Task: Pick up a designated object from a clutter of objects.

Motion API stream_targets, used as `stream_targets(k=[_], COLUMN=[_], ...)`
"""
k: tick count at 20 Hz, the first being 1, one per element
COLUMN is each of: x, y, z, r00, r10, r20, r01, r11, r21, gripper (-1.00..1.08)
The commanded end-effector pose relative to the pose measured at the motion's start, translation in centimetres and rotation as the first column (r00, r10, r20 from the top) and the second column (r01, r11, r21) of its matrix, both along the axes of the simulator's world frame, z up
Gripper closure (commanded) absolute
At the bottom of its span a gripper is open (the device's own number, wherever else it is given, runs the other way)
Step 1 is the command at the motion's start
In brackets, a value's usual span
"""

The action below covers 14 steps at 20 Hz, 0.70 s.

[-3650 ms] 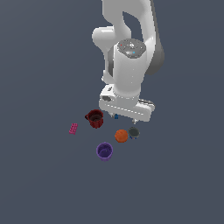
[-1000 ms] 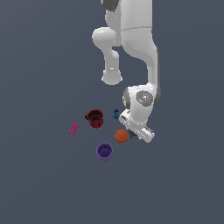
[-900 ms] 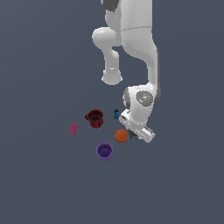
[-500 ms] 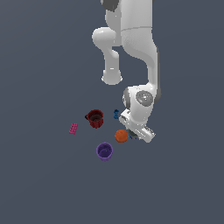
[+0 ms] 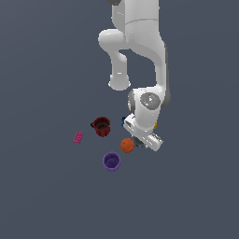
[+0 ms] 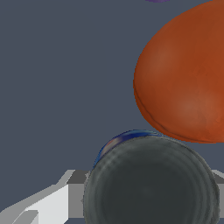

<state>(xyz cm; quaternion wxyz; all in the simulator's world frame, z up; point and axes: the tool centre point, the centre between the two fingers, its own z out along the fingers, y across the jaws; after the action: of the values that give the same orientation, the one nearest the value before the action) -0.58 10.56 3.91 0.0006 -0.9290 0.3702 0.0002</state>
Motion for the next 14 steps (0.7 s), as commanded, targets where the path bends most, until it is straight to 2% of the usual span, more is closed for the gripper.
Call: stream_targets(k=[1,14], x=[0.4,3.2], y=[-1.4,-11.3], z=[1.4,12.9], r00=[1.000,1.000], r10=[-0.004,-0.004], r20=[0.001,0.001], r01=[0.004,0.004], r11=[1.000,1.000], r21=[-0.001,0.001], gripper=[1.08,1.08])
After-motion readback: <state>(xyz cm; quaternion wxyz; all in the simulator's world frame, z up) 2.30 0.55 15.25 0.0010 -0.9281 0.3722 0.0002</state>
